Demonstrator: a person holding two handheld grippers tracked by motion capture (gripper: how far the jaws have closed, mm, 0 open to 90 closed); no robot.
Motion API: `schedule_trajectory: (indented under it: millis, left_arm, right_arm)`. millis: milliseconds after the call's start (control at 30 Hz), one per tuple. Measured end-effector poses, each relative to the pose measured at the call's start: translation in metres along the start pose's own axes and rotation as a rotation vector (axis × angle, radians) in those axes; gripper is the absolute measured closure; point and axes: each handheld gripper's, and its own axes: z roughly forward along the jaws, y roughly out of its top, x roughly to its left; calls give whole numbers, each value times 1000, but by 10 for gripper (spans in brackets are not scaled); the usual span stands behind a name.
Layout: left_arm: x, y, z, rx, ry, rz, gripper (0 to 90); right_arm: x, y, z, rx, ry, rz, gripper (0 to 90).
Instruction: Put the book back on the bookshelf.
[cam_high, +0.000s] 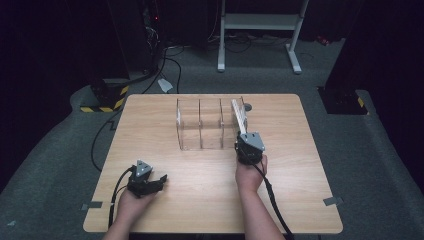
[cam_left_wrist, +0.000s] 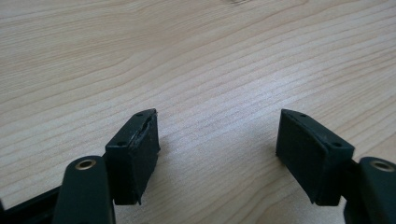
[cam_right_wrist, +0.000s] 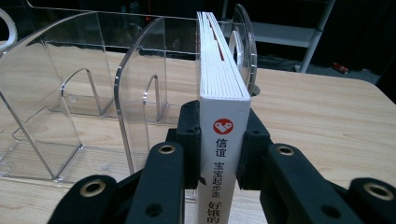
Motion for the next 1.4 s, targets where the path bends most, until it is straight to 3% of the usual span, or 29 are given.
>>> schedule_trajectory:
  millis: [200,567,933,1167,1400]
  left_arm:
    - [0,0,0,0,1,0,301]
    - [0,0,0,1,-1,-2,301]
    - [-1,-1,-1,1,-2,-2,301]
    - [-1,-1,-1,1,-2,-2,301]
    - [-1,-1,-1,1,-2,-1,302]
  right_arm:
    - [0,-3,0,4,-3,2,751]
    - [-2,-11,-2,17,0,49,739]
    - [-6,-11,-4,38,29,85,701]
    - [-13,-16,-16,60,104,98,634]
    - [-17,-25,-23,81,148,107,643]
